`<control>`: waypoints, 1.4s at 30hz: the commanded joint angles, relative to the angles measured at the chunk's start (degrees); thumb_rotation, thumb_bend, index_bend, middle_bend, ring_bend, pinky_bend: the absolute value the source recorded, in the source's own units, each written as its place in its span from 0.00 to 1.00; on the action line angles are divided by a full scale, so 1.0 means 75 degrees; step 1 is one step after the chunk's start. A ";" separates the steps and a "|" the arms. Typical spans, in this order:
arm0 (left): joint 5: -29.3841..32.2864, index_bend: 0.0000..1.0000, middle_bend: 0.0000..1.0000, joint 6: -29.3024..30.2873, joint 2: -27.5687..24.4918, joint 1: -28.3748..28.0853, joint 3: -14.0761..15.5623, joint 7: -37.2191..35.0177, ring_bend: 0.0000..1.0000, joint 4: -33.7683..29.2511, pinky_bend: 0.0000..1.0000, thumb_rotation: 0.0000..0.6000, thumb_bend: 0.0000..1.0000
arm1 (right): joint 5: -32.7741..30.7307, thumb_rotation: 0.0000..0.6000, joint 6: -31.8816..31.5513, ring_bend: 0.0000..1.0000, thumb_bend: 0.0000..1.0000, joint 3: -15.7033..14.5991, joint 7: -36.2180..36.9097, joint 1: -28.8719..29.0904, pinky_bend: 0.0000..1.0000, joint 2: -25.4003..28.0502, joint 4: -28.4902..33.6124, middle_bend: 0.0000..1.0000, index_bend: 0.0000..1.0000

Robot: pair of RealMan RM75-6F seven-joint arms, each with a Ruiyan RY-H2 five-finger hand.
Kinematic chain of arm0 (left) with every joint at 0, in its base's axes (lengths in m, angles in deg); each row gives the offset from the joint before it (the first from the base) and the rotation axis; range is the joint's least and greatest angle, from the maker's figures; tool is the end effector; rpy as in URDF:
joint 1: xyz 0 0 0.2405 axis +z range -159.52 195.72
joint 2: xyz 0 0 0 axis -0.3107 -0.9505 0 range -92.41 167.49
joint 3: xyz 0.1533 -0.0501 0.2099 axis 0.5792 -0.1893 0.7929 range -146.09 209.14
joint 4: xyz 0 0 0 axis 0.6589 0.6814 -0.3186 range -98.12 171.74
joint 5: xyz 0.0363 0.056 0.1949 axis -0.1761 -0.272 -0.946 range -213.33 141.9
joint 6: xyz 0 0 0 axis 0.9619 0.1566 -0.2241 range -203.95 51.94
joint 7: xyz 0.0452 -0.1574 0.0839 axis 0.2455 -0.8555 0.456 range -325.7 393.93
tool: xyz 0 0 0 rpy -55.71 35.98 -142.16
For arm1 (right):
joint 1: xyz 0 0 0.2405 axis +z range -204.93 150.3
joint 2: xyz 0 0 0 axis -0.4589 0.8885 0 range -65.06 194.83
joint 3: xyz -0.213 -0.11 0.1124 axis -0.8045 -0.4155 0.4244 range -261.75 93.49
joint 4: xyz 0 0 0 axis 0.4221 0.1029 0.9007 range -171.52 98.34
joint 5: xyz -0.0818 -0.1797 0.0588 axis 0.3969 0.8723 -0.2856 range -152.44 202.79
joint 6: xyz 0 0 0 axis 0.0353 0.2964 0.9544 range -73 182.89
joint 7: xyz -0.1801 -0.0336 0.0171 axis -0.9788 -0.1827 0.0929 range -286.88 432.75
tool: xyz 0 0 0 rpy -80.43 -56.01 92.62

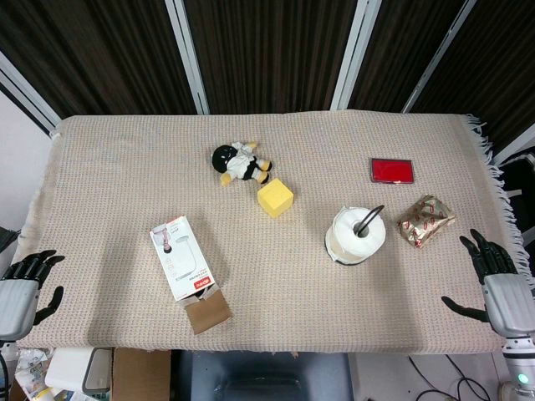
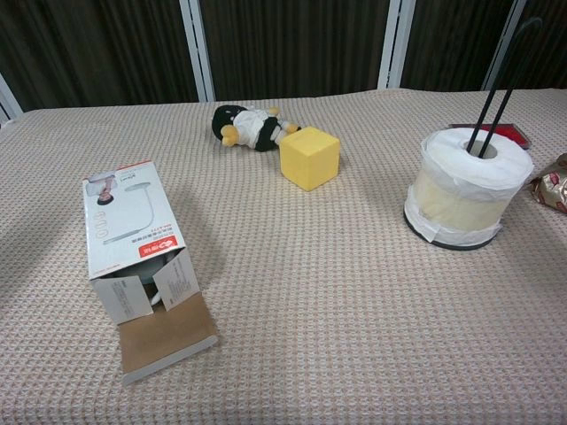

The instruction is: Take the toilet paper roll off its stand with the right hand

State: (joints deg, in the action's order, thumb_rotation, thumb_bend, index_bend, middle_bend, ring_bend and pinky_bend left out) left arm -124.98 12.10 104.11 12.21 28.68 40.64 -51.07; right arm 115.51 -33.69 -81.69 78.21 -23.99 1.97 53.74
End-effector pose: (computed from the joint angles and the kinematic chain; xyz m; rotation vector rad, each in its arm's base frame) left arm -0.3111 0.2273 0.1640 -1.4505 -0.7139 -0.8689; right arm -0.3141 -0.2112 0.1799 1.3927 -0.8766 0.9882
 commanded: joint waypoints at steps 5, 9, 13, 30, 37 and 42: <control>-0.0096 0.26 0.19 -0.0095 -0.0107 -0.0026 0.0108 -0.0080 0.20 -0.0098 0.30 1.00 0.44 | -0.0032 1.00 -0.0067 0.12 0.06 0.0063 0.0194 -0.0012 0.21 -0.0074 -0.0089 0.05 0.00; -0.0208 0.26 0.19 -0.0089 -0.0136 -0.0047 0.0150 -0.0145 0.20 -0.0080 0.30 1.00 0.44 | -0.0222 1.00 0.0054 0.12 0.06 0.0142 0.0519 0.0021 0.21 -0.0033 -0.0124 0.04 0.00; -0.0288 0.26 0.19 -0.0155 -0.0184 -0.0080 0.0211 -0.0162 0.20 -0.0104 0.30 1.00 0.44 | -0.0002 1.00 -0.0178 0.10 0.06 0.0278 0.1505 0.0109 0.20 -0.0084 -0.0595 0.01 0.00; -0.0568 0.27 0.20 0.0023 -0.0269 -0.0032 0.0329 -0.0256 0.20 -0.0167 0.31 1.00 0.44 | -0.0453 1.00 0.3166 0.00 0.00 0.0653 0.6749 0.2210 0.02 0.0164 -0.1427 0.00 0.00; -0.0582 0.27 0.20 0.0048 -0.0290 -0.0017 0.0346 -0.0319 0.20 -0.0173 0.31 1.00 0.44 | -0.0679 1.00 0.3887 0.00 0.00 0.0808 0.5871 0.2891 0.02 -0.0380 -0.1372 0.00 0.00; -0.0605 0.27 0.20 0.0048 -0.0307 -0.0014 0.0365 -0.0341 0.20 -0.0176 0.31 1.00 0.44 | -0.0777 1.00 0.4348 0.00 0.00 0.0798 0.5675 0.3231 0.02 -0.0562 -0.1167 0.00 0.00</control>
State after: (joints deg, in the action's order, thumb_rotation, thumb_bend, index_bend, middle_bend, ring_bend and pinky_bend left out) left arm -129.50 12.46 101.82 12.10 31.41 38.10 -52.39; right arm 110.00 -1.83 -75.74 121.17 -0.31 -1.76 44.51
